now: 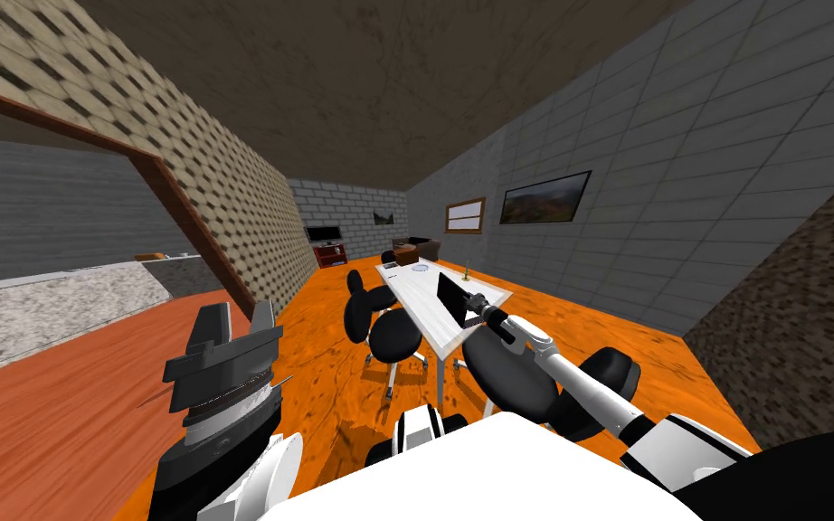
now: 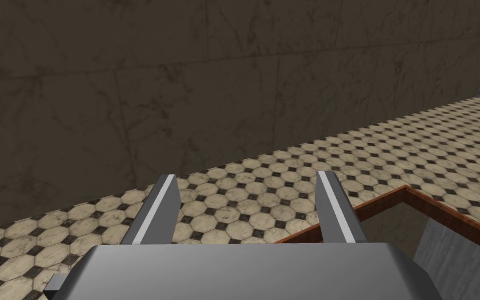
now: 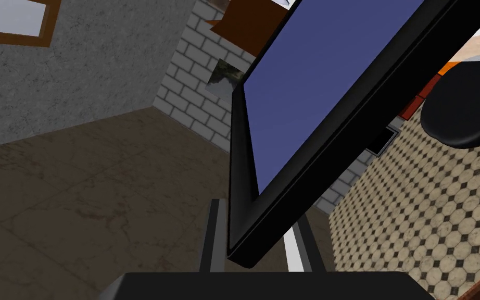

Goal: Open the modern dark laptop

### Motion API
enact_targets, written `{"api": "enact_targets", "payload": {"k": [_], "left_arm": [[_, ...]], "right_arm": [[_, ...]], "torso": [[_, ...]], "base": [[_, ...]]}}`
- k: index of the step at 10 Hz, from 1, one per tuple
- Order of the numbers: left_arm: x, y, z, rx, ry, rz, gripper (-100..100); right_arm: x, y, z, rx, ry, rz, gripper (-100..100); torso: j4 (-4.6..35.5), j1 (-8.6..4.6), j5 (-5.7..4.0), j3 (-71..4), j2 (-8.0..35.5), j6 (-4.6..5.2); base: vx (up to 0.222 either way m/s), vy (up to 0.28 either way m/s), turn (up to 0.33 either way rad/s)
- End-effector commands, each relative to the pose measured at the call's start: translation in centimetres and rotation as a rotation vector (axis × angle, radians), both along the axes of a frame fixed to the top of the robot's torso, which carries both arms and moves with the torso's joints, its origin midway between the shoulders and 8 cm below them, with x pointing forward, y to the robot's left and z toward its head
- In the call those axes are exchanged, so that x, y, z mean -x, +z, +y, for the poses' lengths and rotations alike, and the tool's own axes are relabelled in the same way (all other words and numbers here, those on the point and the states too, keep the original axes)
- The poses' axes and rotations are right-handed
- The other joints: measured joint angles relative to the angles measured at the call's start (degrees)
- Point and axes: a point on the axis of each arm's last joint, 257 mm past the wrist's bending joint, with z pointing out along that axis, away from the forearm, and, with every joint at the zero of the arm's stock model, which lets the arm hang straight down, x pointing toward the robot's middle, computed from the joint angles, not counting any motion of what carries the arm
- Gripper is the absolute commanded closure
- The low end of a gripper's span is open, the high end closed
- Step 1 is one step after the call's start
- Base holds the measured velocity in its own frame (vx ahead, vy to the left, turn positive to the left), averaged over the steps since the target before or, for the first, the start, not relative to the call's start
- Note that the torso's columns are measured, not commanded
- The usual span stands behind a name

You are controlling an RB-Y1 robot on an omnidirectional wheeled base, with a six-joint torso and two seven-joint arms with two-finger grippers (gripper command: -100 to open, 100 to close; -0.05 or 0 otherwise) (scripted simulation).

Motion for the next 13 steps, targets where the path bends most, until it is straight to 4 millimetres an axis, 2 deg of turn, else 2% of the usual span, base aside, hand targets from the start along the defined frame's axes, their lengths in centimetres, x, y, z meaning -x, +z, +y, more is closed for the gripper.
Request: {"api": "enact_targets", "payload": {"k": [1,2,3,5,6,7,13], "left_arm": [[0.0,0.0,0.0,0.0,0.0,0.0,0],[0.0,0.0,0.0,0.0,0.0,0.0,0],[0.0,0.0,0.0,0.0,0.0,0.0,0],[0.0,0.0,0.0,0.0,0.0,0.0,0],[0.0,0.0,0.0,0.0,0.0,0.0,0],[0.0,0.0,0.0,0.0,0.0,0.0,0],[0.0,0.0,0.0,0.0,0.0,0.0,0]], "right_arm": [[-0.5,-0.6,-3.2,-0.056,-0.06,0.045,100],[-0.5,-0.6,-3.2,-0.074,-0.063,0.046,100],[-0.7,-0.5,-4.7,-0.099,-0.09,0.059,100],[-0.7,-0.3,-4.5,-0.097,-0.084,0.053,100],[-0.6,-1.3,-5.6,-0.179,-0.112,0.08,100],[-0.6,-1.3,-5.6,-0.179,-0.112,0.08,100],[0.2,-4.6,-8.5,-0.409,-0.2,0.157,100]], "torso": [[0.0,0.05,0.04,0.0,0.0,-0.12],[0.0,0.04,0.02,0.0,-0.1,-0.25],[0.0,0.16,0.05,0.0,-0.1,-0.2],[0.1,0.38,0.12,0.0,0.0,-0.31],[0.1,0.54,0.17,0.0,0.1,-0.32],[0.1,0.29,0.08,0.1,0.1,-0.47],[-0.1,0.22,-0.04,-0.2,-0.3,-0.49]], "base": [[-0.044,-0.06,0.18],[-0.029,-0.044,0.075],[-0.023,-0.04,0.097],[-0.012,-0.028,0.02],[-0.027,-0.089,0.173],[-0.03,-0.103,0.122],[-0.029,-0.097,0.135]]}}
